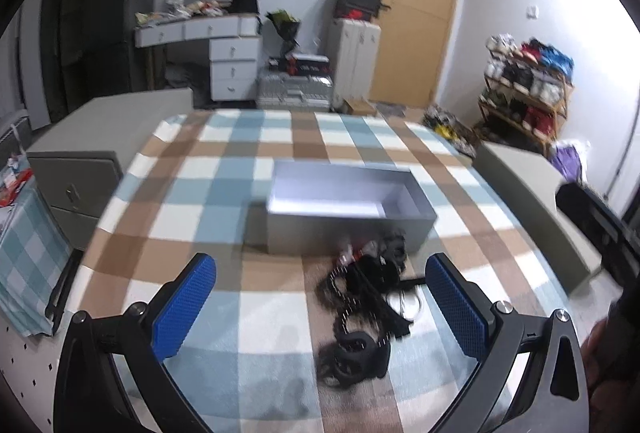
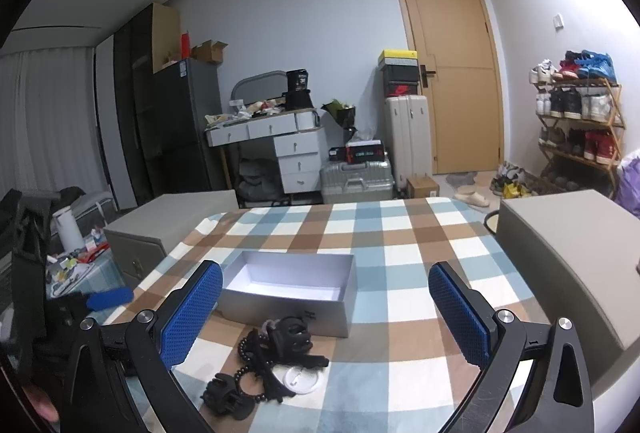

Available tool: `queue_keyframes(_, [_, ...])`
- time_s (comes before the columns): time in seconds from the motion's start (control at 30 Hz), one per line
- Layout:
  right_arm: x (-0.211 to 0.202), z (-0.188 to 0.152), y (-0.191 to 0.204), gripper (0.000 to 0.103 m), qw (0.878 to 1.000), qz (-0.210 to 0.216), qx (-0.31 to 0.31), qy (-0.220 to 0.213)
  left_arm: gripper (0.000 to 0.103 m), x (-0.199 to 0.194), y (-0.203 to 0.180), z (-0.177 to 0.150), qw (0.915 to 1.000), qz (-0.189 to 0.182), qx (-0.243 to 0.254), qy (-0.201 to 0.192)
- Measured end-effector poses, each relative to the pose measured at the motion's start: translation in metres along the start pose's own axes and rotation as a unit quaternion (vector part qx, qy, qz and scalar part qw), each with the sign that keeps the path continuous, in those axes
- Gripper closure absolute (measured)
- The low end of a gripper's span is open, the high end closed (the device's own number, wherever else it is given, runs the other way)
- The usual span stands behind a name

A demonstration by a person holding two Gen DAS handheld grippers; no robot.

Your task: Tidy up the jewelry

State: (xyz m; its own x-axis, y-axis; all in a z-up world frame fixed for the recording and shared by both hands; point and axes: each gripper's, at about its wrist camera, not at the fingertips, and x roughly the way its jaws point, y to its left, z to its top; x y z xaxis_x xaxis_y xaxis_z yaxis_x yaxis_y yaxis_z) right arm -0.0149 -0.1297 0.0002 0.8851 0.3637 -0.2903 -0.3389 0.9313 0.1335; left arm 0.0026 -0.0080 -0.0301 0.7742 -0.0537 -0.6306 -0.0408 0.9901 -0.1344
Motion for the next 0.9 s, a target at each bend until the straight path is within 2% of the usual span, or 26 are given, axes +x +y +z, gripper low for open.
queue_keyframes(0.07, [0.001,-0.001,-0.001,0.0,1.0,-0.001,0.0,0.002,0.001,0.006,-0.003,-0.009,0.9991,-0.014,0.003,0.039])
queue_keyframes(0.37, [0.007,-0.01,-0.009,0.0,1.0,-0.001,0.007,0.018,0.001,0.03,-0.01,-0.043,0.9912,-0.057,0.014,0.118])
queue_keyframes(0.5, [0.012,-0.015,-0.012,0.0,0.999,0.004,0.012,0.033,0.001,0.041,-0.005,-0.05,0.9895,-0.033,0.053,0.13])
queue_keyframes(0.63, [0.018,-0.023,-0.015,0.0,0.998,0.012,0.014,0.053,0.001,0.042,-0.006,-0.052,0.9894,-0.029,0.067,0.126])
queue_keyframes(0.83, [0.03,-0.036,-0.02,0.0,0.996,0.019,0.02,0.085,0.019,0.049,-0.006,-0.053,0.988,-0.033,0.084,0.125])
queue_keyframes(0.9, [0.032,-0.041,-0.022,0.0,0.995,0.025,0.025,0.095,0.034,0.055,-0.004,-0.053,0.9871,-0.036,0.084,0.131])
